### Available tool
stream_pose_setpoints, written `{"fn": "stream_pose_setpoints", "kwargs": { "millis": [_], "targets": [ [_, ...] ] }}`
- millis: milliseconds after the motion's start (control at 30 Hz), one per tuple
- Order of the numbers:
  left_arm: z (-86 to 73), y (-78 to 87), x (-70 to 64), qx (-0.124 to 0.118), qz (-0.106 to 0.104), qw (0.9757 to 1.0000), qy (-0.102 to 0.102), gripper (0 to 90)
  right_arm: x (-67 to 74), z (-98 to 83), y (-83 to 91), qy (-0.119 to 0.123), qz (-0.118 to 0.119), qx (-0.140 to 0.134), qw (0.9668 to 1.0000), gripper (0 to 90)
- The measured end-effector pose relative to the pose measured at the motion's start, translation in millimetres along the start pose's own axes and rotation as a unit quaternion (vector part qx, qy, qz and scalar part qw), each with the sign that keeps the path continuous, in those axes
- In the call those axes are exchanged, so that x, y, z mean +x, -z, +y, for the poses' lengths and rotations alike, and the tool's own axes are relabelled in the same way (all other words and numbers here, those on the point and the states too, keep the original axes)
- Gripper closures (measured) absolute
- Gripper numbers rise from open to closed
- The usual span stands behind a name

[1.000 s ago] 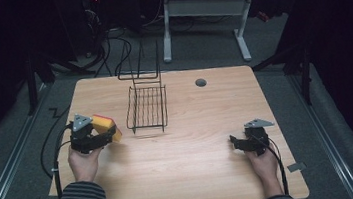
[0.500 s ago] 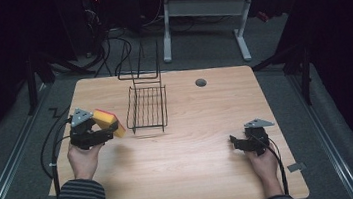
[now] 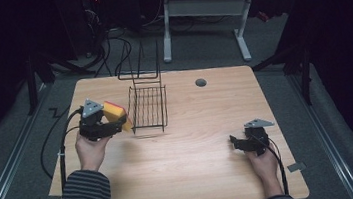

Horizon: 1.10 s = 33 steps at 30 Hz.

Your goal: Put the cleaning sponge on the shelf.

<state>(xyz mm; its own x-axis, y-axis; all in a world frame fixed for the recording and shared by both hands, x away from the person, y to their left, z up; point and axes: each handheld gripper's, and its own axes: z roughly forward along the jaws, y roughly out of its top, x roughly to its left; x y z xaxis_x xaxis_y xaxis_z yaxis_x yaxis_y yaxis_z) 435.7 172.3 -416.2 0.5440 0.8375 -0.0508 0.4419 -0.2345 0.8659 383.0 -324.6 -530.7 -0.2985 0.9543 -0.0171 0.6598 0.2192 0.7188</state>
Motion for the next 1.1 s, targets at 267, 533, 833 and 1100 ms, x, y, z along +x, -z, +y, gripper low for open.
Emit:
{"fn": "stream_pose_setpoints", "kwargs": {
  "millis": [267,533,833,1100],
  "targets": [
    [15.1,-15.9,-6.9,0.007,-0.011,0.9998,-0.014,24.1,-0.2,0.0,-0.1,0.002,0.000,-0.001,1.0000,26.9],
    [26.0,-33.6,-12.0,0.015,-0.023,0.9994,-0.021,24.1,-0.3,0.0,-0.1,0.002,0.000,-0.001,1.0000,26.9],
    [31.1,-51.6,-14.9,0.016,-0.028,0.9993,-0.019,23.9,-0.3,0.0,-0.1,0.002,0.000,-0.001,1.0000,26.9],
    [33.3,-72.6,-19.0,0.020,-0.017,0.9993,-0.026,23.9,-0.3,0.1,-0.1,0.001,0.000,0.000,1.0000,26.9]
  ]
}}
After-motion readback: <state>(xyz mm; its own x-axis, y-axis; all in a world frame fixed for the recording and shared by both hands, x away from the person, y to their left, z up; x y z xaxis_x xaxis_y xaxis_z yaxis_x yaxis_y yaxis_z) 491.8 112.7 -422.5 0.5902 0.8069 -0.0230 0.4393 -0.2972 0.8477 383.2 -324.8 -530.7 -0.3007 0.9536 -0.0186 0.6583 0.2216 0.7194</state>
